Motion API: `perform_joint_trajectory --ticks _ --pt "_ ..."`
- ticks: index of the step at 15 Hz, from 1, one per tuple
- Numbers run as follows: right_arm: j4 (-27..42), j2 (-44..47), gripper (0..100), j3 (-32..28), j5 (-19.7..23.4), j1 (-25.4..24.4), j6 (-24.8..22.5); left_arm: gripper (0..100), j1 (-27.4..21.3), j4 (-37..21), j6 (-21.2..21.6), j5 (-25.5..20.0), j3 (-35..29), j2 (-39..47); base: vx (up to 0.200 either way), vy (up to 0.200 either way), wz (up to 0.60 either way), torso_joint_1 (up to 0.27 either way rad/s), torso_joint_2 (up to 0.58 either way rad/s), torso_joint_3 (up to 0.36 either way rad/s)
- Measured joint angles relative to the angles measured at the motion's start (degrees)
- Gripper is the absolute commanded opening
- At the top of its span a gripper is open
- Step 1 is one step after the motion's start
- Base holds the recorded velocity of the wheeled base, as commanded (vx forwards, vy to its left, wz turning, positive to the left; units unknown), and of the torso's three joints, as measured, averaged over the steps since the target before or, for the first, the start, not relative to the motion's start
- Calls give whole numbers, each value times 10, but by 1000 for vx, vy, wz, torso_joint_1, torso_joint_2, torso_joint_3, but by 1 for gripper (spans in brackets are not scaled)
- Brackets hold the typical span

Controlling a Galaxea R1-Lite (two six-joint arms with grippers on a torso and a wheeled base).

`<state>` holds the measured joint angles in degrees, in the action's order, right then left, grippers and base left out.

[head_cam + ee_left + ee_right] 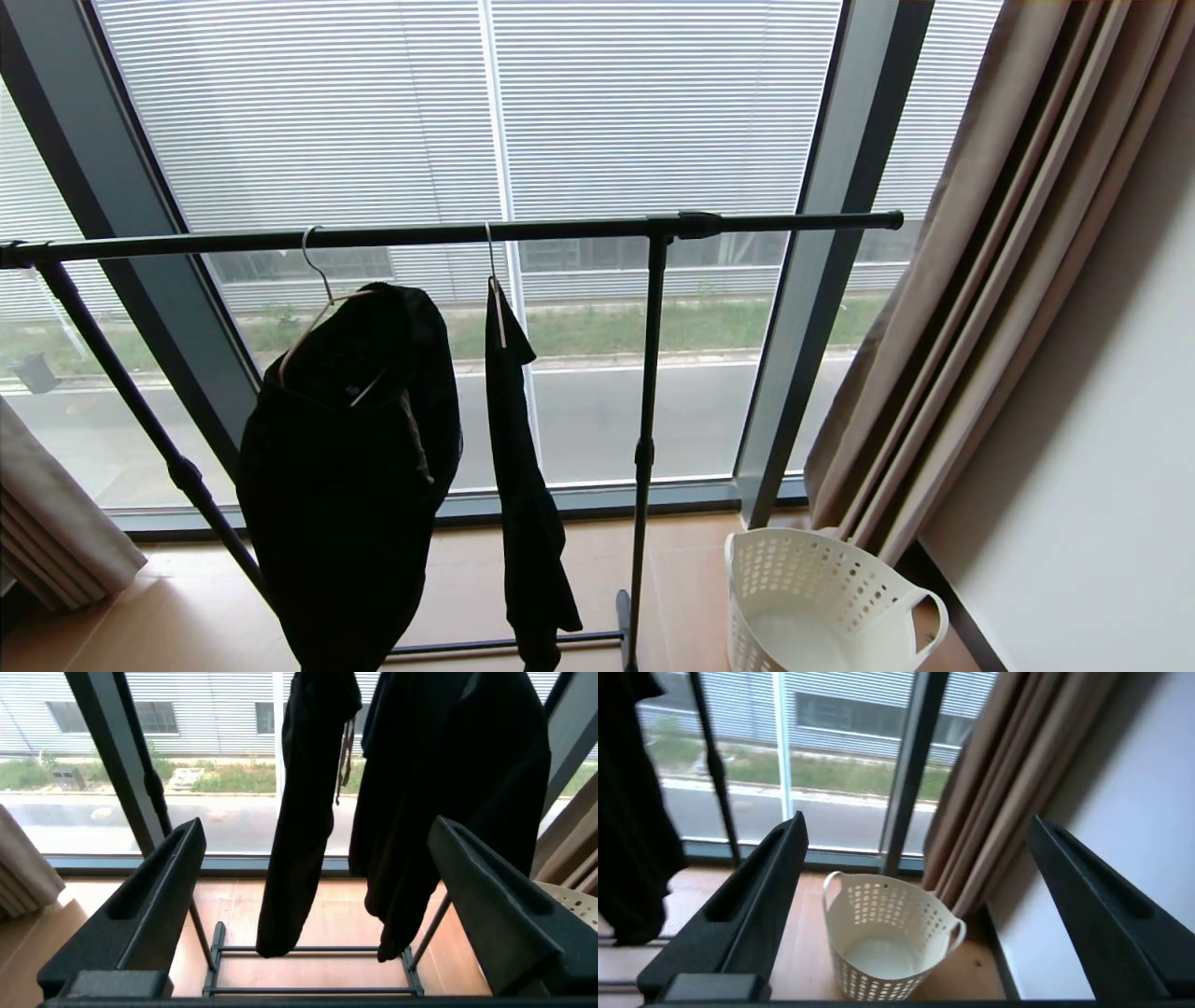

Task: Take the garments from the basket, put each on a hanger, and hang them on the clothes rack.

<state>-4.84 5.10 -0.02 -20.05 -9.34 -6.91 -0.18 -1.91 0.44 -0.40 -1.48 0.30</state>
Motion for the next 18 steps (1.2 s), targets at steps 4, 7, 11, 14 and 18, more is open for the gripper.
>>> perform_joint_trajectory --ticks 4,7,11,14,18 --pt "11 -29 100 0 104 76 -12 100 0 2 14 -18 1 0 0 0 0 0 0 0" --pt "49 -44 100 0 285 90 17 100 0 2 12 -18 1 0 0 0 0 0 0 0" --pt "36 -49 100 0 228 93 15 100 0 2 17 2 1 0 0 0 0 0 0 0" --pt "34 -49 100 0 204 94 68 100 0 2 -7 54 1 0 0 0 0 0 0 0" --pt "34 -50 100 0 204 93 68 100 0 0 -96 65 0 0 0 0 0 0 0 0"
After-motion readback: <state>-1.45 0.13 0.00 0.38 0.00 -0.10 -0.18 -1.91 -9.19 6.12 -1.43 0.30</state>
